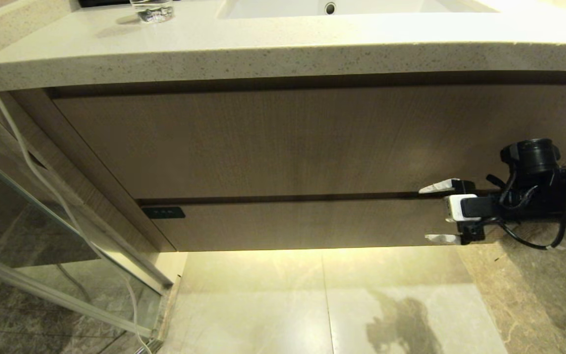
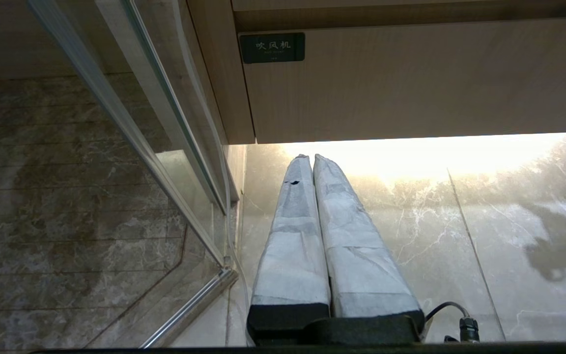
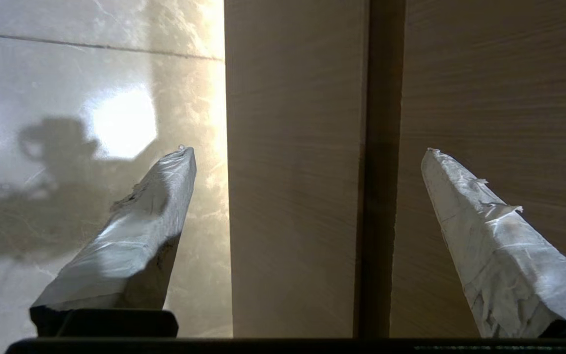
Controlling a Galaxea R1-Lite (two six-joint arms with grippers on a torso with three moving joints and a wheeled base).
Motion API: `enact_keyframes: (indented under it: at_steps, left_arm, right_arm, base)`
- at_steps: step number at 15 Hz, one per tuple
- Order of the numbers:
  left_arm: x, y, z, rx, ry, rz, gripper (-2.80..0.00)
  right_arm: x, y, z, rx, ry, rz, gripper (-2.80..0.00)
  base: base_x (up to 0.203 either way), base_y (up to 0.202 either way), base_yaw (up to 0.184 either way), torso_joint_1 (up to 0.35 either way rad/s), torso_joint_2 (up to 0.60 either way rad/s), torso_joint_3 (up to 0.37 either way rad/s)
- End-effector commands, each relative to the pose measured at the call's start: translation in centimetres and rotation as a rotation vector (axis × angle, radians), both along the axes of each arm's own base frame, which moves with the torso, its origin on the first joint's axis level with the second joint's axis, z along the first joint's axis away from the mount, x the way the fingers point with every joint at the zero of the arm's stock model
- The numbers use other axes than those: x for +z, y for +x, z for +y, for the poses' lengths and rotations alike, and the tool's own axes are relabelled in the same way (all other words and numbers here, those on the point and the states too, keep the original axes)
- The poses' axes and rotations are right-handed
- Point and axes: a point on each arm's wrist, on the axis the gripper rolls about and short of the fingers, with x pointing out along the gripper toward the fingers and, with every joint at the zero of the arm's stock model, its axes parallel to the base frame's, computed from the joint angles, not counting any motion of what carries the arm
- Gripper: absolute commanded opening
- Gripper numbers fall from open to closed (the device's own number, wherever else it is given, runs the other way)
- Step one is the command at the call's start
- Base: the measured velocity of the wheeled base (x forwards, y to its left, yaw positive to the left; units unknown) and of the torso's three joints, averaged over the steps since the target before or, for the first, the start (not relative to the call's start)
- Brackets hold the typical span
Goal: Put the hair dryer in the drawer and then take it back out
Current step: Pull open the drawer
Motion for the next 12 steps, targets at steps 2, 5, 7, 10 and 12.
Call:
enact_keyframes:
  at_steps: [2, 5, 7, 10, 12]
  left_arm:
    - [0.0, 0.0, 0.0, 0.000, 0.000, -0.001, -2.80]
    - [0.0, 0.0, 0.0, 0.001, 0.000, -0.001, -2.80]
    - [0.0, 0.0, 0.0, 0.000, 0.000, 0.001, -2.80]
    - [0.0, 0.0, 0.0, 0.000, 0.000, -0.001, -2.80]
    - [0.0, 0.0, 0.0, 0.000, 0.000, 0.000, -2.80]
  right_arm:
    - [-0.2, 0.4, 1.6, -0.006, -0.004, 0.029, 0.00]
    - [0.0, -0.6, 4.3, 0.025, 0.047, 0.112, 0.00]
    - [0.2, -1.1, 5.9, 0.040, 0.054, 0.132, 0.00]
    - [0.3, -1.4, 7.9, 0.067, 0.047, 0.136, 0.00]
    - [0.1, -0.7, 9.2, 0.092, 0.046, 0.103, 0.00]
  base:
    - [0.000, 0.000, 0.000, 0.000, 0.00, 0.000]
    - [0.000, 0.000, 0.000, 0.000, 0.00, 0.000]
    - [0.000, 0.000, 0.000, 0.000, 0.00, 0.000]
    - [0.000, 0.000, 0.000, 0.000, 0.00, 0.000]
    - [0.000, 0.000, 0.000, 0.000, 0.00, 0.000]
